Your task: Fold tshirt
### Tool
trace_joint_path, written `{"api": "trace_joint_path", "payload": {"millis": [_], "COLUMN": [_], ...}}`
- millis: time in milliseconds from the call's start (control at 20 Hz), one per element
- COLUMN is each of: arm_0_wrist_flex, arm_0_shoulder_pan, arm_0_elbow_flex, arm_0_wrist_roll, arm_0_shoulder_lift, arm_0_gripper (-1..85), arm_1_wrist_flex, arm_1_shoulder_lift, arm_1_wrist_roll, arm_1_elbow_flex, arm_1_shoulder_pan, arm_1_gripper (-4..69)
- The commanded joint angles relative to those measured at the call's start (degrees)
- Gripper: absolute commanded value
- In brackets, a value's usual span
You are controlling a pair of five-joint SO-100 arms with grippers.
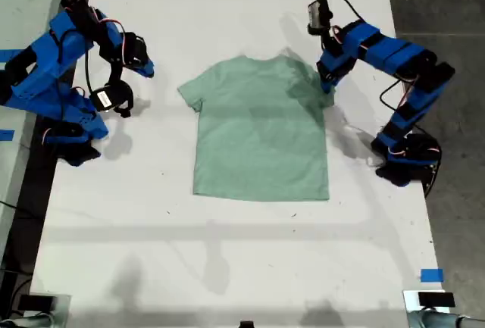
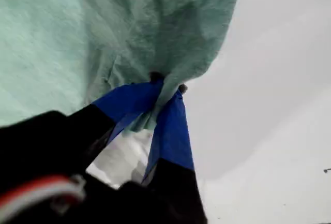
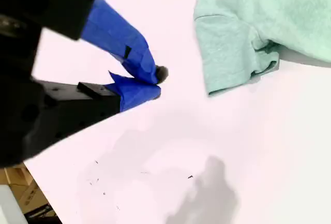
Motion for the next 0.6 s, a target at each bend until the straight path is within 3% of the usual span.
{"api": "trace_joint_path", "payload": {"millis": [0,250,550], "arm_0_wrist_flex": [-0.9,-1.2,-1.5], "arm_0_shoulder_pan": [0.9,0.9,1.1], "arm_0_elbow_flex": [-0.4,-0.2,1.3], "arm_0_wrist_roll": [0.1,-0.1,-0.8], "arm_0_shoulder_lift": [0.3,0.4,2.0], "arm_0_gripper": [0.1,0.1,0.1], "arm_1_wrist_flex": [8.9,14.4,12.7], "arm_1_shoulder_lift": [7.4,-1.7,-28.6], "arm_1_wrist_roll": [3.3,11.9,19.2], "arm_1_elbow_flex": [-11.5,-31.9,-57.8], "arm_1_shoulder_pan": [-6.2,-18.9,-29.8], "arm_1_gripper": [-0.4,-0.4,-0.4]}}
